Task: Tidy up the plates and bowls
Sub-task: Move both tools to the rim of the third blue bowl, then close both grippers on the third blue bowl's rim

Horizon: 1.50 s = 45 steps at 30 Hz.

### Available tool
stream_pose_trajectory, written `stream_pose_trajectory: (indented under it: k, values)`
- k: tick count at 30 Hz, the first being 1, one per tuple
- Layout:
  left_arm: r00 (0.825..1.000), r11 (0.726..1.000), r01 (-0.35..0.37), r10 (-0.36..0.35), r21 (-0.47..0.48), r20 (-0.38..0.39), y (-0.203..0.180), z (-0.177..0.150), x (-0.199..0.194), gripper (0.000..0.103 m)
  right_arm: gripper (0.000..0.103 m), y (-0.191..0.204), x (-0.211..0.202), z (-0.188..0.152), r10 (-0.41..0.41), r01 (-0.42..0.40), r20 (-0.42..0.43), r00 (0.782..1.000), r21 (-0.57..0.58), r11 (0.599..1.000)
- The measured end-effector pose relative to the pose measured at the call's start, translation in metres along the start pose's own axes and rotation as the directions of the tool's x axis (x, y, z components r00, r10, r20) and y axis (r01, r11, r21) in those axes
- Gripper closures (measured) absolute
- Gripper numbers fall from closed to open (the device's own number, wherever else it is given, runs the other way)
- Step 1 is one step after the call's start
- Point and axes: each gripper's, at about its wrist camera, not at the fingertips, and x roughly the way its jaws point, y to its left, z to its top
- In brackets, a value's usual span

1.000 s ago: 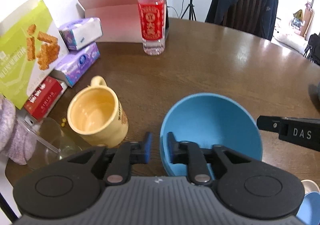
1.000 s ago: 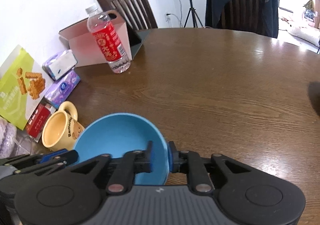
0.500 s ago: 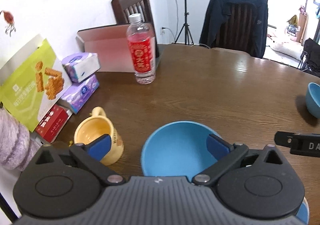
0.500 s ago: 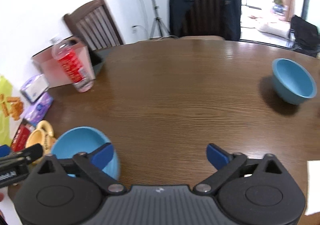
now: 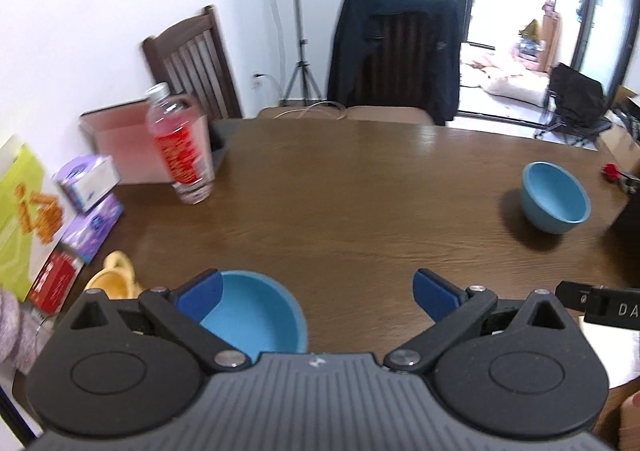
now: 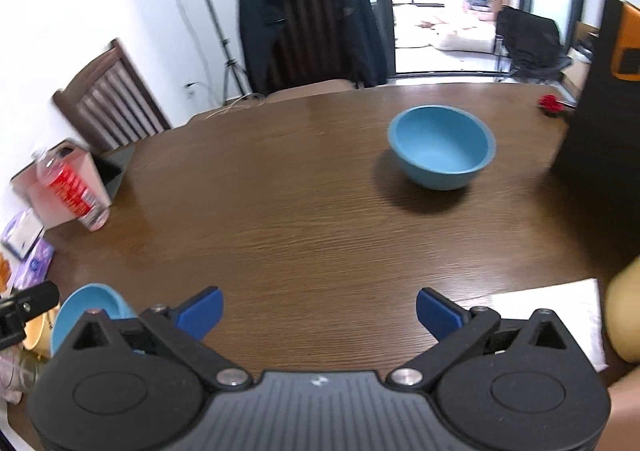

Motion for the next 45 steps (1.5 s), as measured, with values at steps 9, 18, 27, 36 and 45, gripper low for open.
stream_pose_trajectory:
  k: [9,18,27,36,45]
  values:
    - [0.993,0.986,0.111,-0.104,0.121,-0.061,-0.078,0.047,0.025,0.0,0.0,-0.062,0.005,0.024,-0.08,0.084,-0.03,0.996,0.16,0.984]
    - [0.979,0.935,0.203,-0.187,0.292,-0.085,-0.17,0.109,0.083,0.0,0.0,-0.118,0.048,0.068,-0.16,0.173,-0.065,0.985,0.367,0.914]
    - [0.963,0.876,0.266,-0.223,0.403,-0.15,-0.247,0.151,0.171,0.0,0.0,-0.15,0.118,0.109,-0.235,0.259,-0.111,0.966,0.456,0.851]
    - [0.946,0.845,0.311,-0.232,0.436,-0.225,-0.298,0.167,0.249,0.0,0.006,-0.172,0.177,0.13,-0.261,0.301,-0.151,0.954,0.48,0.824]
    - [0.926,0.833,0.347,-0.229,0.432,-0.301,-0.325,0.153,0.302,0.012,0.015,-0.184,0.209,0.14,-0.287,0.336,-0.174,0.942,0.474,0.814]
